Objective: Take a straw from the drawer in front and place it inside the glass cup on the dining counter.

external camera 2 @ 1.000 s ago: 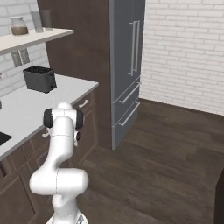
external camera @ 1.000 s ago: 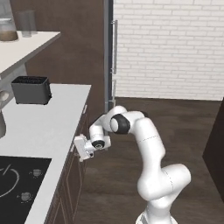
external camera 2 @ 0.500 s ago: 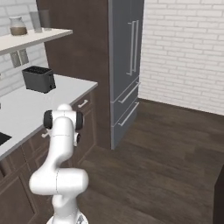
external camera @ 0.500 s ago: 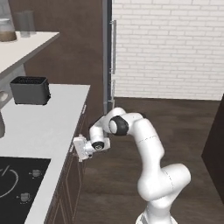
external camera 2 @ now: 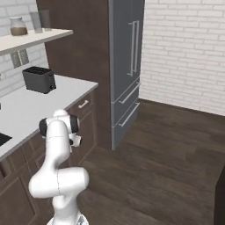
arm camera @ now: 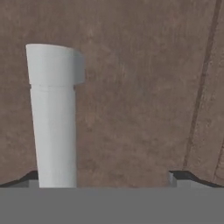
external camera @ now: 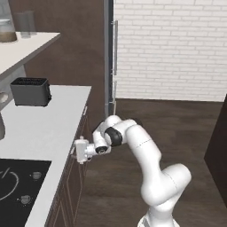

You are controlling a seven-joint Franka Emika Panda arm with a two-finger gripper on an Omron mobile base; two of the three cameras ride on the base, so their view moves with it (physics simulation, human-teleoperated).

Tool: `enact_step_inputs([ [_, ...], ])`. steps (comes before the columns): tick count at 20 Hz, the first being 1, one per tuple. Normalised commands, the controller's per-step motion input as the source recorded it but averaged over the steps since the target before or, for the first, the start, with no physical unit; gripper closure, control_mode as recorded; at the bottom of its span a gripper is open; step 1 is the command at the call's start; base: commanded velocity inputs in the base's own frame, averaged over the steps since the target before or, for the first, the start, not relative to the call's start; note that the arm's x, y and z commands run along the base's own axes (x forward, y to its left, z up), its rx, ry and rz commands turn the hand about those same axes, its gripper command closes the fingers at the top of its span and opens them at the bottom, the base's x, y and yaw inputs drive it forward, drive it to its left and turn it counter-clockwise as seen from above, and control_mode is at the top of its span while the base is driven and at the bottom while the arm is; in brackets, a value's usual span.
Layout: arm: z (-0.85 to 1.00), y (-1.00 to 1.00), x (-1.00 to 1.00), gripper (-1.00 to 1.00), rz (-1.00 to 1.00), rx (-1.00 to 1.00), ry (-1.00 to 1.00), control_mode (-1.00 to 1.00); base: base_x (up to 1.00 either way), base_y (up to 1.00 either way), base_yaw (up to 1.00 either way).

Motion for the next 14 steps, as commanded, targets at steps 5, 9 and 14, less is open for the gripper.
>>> enact_step_inputs([
  [5, 0.02, 0.76, 0.13, 1.0, -0.32, -0.74, 0.23, -1.0, 0.0, 0.0, 0.0],
  [9, 0.0, 0.49, 0.0, 1.0, -0.38, -0.82, 0.22, -1.0, 0.0, 0.0, 0.0],
  [14, 0.0, 0.3, -0.01, 1.0, -0.43, -0.82, 0.16, -1.0, 0.0, 0.0, 0.0],
])
